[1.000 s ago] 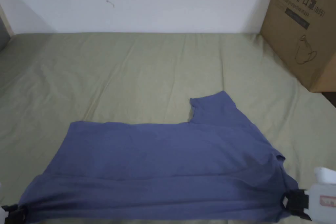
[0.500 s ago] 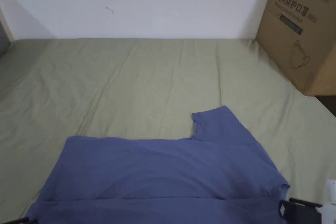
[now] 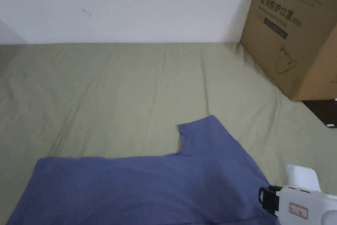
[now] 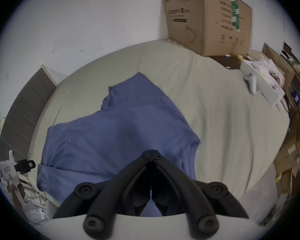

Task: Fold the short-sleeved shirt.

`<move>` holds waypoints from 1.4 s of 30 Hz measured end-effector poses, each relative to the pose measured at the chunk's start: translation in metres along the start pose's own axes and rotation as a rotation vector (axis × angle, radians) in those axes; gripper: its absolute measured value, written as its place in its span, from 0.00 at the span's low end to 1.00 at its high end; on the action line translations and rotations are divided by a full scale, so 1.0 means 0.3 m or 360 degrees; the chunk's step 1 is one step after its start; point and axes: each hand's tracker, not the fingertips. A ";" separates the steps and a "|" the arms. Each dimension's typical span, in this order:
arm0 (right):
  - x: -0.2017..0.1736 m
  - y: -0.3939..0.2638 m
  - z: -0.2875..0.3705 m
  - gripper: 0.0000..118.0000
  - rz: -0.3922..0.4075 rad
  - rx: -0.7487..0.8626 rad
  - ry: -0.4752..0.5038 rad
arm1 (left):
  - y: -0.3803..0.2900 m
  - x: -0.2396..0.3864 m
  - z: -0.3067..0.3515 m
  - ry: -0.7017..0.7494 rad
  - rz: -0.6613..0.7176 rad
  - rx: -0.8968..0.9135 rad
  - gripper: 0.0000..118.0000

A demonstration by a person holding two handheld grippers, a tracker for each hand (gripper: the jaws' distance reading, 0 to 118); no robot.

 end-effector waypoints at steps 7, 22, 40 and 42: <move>0.034 0.394 -0.389 0.81 0.0176 -0.0150 -0.0022 | 0.131 0.019 -0.083 -0.0026 0.0021 0.0045 0.00; 0.092 0.441 -0.680 0.03 0.0164 -0.0390 -0.0122 | 0.259 0.024 -0.251 -0.0112 0.0021 -0.0063 0.75; -0.031 0.372 -0.626 0.02 0.0125 -0.0323 -0.0229 | 0.478 0.049 -0.621 0.0155 -0.0119 -0.0164 0.37; -0.028 0.400 -0.580 0.02 0.0146 -0.0309 -0.0207 | 0.497 0.041 -0.573 0.0130 -0.0130 -0.0174 0.02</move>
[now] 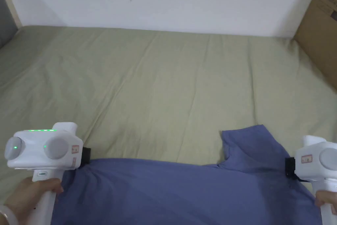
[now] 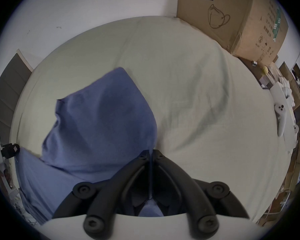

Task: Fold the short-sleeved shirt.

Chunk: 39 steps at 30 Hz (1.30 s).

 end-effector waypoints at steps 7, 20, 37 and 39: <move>0.074 -0.028 0.350 0.02 0.0014 0.0177 0.0149 | -0.086 -0.054 0.331 -0.0181 -0.0001 0.0130 0.02; 0.248 -0.691 0.590 0.02 -0.0060 -0.0120 0.0204 | -0.683 -0.161 0.612 -0.0220 0.0003 0.0033 0.02; 0.014 -0.722 0.742 0.33 -0.0043 0.0347 0.0221 | -0.785 -0.294 0.676 -0.0348 0.0628 0.0202 0.34; -0.059 -0.731 0.702 0.25 -0.0038 0.0331 0.0255 | -0.818 -0.300 0.675 -0.0380 0.0678 0.0204 0.29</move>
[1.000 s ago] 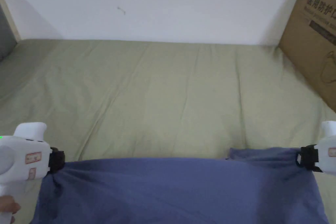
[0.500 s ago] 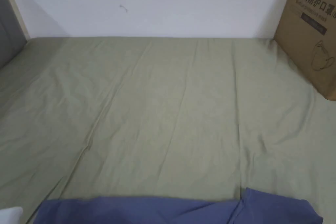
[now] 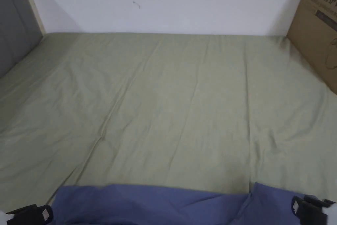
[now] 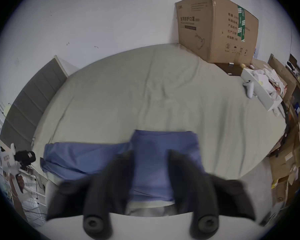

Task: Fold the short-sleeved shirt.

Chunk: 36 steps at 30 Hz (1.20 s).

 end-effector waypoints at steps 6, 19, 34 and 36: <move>-0.151 -0.082 -0.114 0.00 0.0046 -0.0194 0.0226 | -0.062 -0.062 0.021 -0.0087 0.0111 -0.0019 0.00; -0.229 -0.083 -0.178 0.00 0.0104 -0.0288 0.0260 | -0.052 -0.175 -0.142 -0.0215 0.0409 -0.0147 0.93; -0.252 -0.118 -0.225 0.00 0.0097 -0.0422 0.0256 | -0.042 -0.160 -0.179 -0.0213 0.0575 -0.0092 0.07; -0.231 -0.125 -0.224 0.00 0.0082 -0.0422 0.0245 | -0.014 -0.211 -0.159 -0.0259 0.0627 -0.0112 0.07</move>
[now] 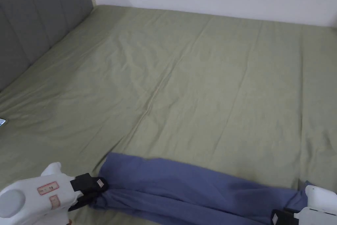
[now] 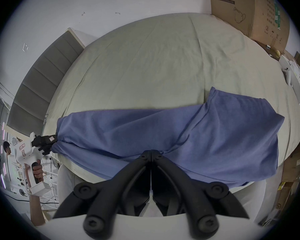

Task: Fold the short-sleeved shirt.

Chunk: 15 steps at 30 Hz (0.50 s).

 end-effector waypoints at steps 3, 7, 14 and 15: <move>0.037 -0.003 0.009 0.00 -0.0031 -0.0005 -0.0025 | 0.008 0.053 0.069 -0.0103 -0.0015 0.0057 0.07; 0.090 -0.009 0.037 0.00 -0.0108 0.0029 -0.0028 | -0.006 0.237 0.130 -0.0202 -0.0228 0.0115 0.07; 0.194 -0.047 0.115 0.00 -0.0282 0.0105 -0.0035 | -0.170 0.678 0.045 -0.0421 -0.0840 -0.0072 0.07; 0.213 -0.056 0.124 0.00 -0.0309 0.0115 -0.0043 | -0.230 0.721 0.018 -0.0459 -0.0917 -0.0140 0.07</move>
